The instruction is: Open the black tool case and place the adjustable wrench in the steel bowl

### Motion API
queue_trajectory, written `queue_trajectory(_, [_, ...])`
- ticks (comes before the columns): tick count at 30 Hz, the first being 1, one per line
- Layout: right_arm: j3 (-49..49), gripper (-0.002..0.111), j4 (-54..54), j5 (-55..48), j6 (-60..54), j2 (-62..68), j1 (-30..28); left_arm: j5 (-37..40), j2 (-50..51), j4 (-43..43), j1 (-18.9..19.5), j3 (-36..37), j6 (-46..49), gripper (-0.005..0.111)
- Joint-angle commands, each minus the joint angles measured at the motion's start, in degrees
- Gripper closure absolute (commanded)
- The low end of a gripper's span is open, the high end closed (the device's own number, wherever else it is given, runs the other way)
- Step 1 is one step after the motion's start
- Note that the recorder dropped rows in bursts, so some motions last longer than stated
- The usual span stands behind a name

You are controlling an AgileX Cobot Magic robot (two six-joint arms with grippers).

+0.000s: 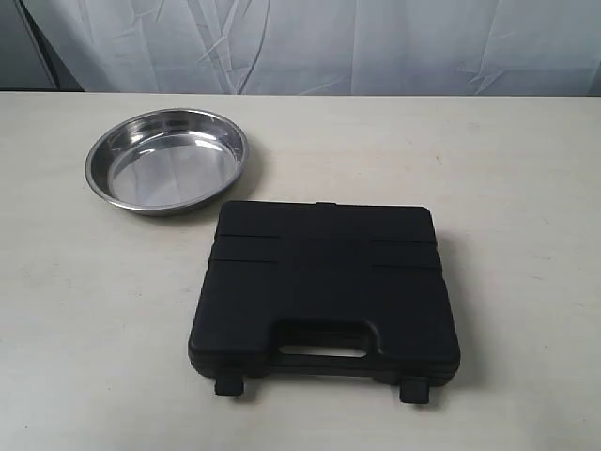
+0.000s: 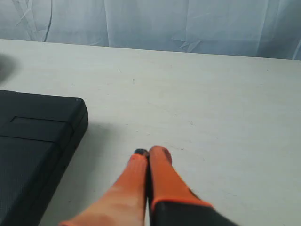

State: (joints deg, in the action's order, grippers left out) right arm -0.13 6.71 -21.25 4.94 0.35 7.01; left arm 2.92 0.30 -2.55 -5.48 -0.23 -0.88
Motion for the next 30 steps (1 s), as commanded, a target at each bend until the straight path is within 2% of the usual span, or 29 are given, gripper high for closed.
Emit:
queue_trajectory(1, [0.1, 0.108, 0.2, 0.6, -0.2, -0.4, -0.3, -0.1, -0.3, 0.3, -0.4, 0.2, 0.0, 0.107])
queue_trajectory(16, [0.1, 0.108, 2.0, 0.6, -0.3, -0.4, -0.3, 0.0, -0.3, 0.3, -0.4, 0.2, 0.0, 0.107])
queue_trajectory(19, [0.1, 0.108, 5.5, 2.4, -0.3, -0.4, -0.3, 0.0, -0.3, 0.3, -0.4, 0.2, 0.0, 0.107])
queue_trajectory(23, [0.1, 0.108, 4.9, 13.8, -0.2, -0.4, -0.3, 0.0, -0.3, 0.3, -0.4, 0.2, 0.0, 0.107])
queue_trajectory(25, [0.1, 0.108, -4.1, 24.0, -0.2, -0.4, -0.3, 0.0, -0.3, 0.3, -0.4, 0.2, 0.0, 0.107])
queue_trajectory(30, [0.1, 0.108, -16.2, 45.9, 1.0, -0.4, -0.3, 0.0, -0.3, 0.3, -0.4, 0.2, 0.0, 0.107])
